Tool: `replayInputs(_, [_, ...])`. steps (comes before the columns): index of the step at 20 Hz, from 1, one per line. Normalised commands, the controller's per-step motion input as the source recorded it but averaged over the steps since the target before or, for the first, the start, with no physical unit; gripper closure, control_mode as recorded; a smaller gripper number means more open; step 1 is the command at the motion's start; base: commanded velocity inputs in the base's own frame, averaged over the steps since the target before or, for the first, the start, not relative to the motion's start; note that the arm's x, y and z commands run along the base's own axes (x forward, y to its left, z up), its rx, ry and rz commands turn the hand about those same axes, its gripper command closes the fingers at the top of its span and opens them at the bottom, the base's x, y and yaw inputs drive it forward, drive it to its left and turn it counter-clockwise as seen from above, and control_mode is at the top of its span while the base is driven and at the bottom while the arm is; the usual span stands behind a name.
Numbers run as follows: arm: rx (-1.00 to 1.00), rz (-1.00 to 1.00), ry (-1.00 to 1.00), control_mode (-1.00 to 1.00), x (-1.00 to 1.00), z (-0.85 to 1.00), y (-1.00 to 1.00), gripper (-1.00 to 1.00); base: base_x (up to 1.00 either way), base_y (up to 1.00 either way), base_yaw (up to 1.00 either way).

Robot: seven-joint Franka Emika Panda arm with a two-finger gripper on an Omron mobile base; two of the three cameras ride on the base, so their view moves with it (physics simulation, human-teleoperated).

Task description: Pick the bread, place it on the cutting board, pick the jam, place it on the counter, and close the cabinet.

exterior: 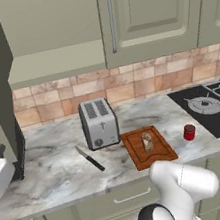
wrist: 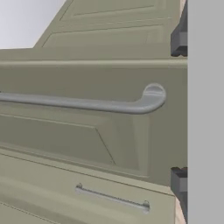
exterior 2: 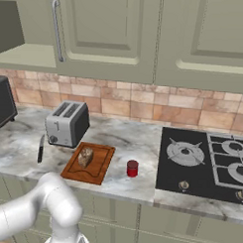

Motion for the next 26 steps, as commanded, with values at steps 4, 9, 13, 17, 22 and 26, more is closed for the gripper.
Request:
replayInputs(4, [0.00, 0.00, -0.02, -1.00, 0.27, 0.00, -0.35, -1.00, 0.00, 0.00, 0.00])
replayInputs(9, [0.00, 0.00, -0.03, -1.00, 0.23, 0.00, -0.42, -1.00, 0.00, 0.00, 0.00])
replayInputs(13, [0.00, 0.00, -0.03, -1.00, 0.24, 0.00, -0.40, -1.00, 0.00, 0.00, 0.00])
replayInputs(17, [0.00, 0.00, -0.03, -1.00, 0.24, 0.00, -0.38, -1.00, 0.00, 0.00, 0.00])
replayInputs(22, [0.00, 0.00, -0.02, -1.00, 0.21, 0.00, -0.42, -1.00, 0.00, 0.00, 0.00])
replayInputs(26, [0.00, 0.00, -0.02, -1.00, 0.17, 0.00, -0.41, -1.00, 0.00, 0.00, 0.00])
